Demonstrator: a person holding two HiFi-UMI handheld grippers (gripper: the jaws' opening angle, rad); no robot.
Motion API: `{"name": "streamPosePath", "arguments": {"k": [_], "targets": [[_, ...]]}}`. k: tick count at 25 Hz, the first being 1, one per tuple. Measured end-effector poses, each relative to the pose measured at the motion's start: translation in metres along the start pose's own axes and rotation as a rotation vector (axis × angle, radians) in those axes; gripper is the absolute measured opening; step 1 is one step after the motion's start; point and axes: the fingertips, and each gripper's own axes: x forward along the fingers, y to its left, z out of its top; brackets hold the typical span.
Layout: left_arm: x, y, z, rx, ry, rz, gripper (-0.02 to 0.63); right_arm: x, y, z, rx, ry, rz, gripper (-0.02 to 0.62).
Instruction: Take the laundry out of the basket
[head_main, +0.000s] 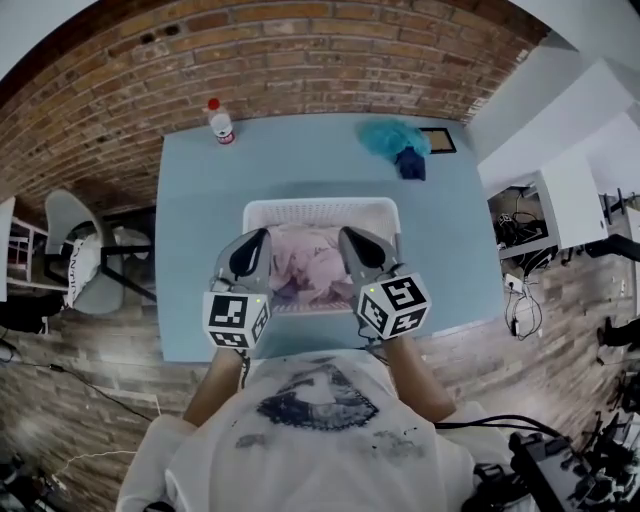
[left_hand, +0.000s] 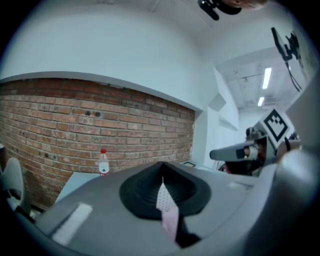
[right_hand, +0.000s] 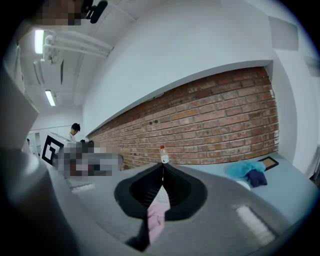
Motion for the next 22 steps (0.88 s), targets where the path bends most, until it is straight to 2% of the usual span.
{"name": "streamPosePath", "arguments": {"k": [4, 5, 8, 10, 13, 15, 19, 22], "targets": [[0.004, 0.008, -0.006, -0.011, 0.019, 0.0, -0.008, 0.01, -0.002, -0.008, 0.003, 0.046, 0.01, 0.012], [0.005, 0.011, -0.007, -0.011, 0.024, 0.003, -0.008, 0.014, -0.001, -0.01, 0.002, 0.065, 0.025, 0.076], [0.006, 0.018, -0.009, -0.014, 0.031, 0.012, -0.008, 0.028, 0.003, -0.021, -0.031, 0.149, 0.093, 0.115], [0.009, 0.022, -0.009, -0.018, 0.032, 0.017, -0.008, 0.038, 0.008, -0.027, -0.055, 0.199, 0.158, 0.19], [0.014, 0.024, -0.009, -0.019, 0.038, 0.025, -0.008, 0.05, 0.02, -0.032, -0.074, 0.242, 0.271, 0.377], [0.017, 0.025, -0.009, -0.02, 0.041, 0.029, -0.008, 0.055, 0.027, -0.036, -0.115, 0.268, 0.32, 0.453], [0.02, 0.03, -0.009, -0.032, 0.047, 0.047, -0.008, 0.066, 0.029, -0.055, -0.181, 0.345, 0.376, 0.538], [0.02, 0.033, -0.009, -0.037, 0.047, 0.063, -0.008, 0.075, 0.031, -0.075, -0.25, 0.42, 0.42, 0.571]]}}
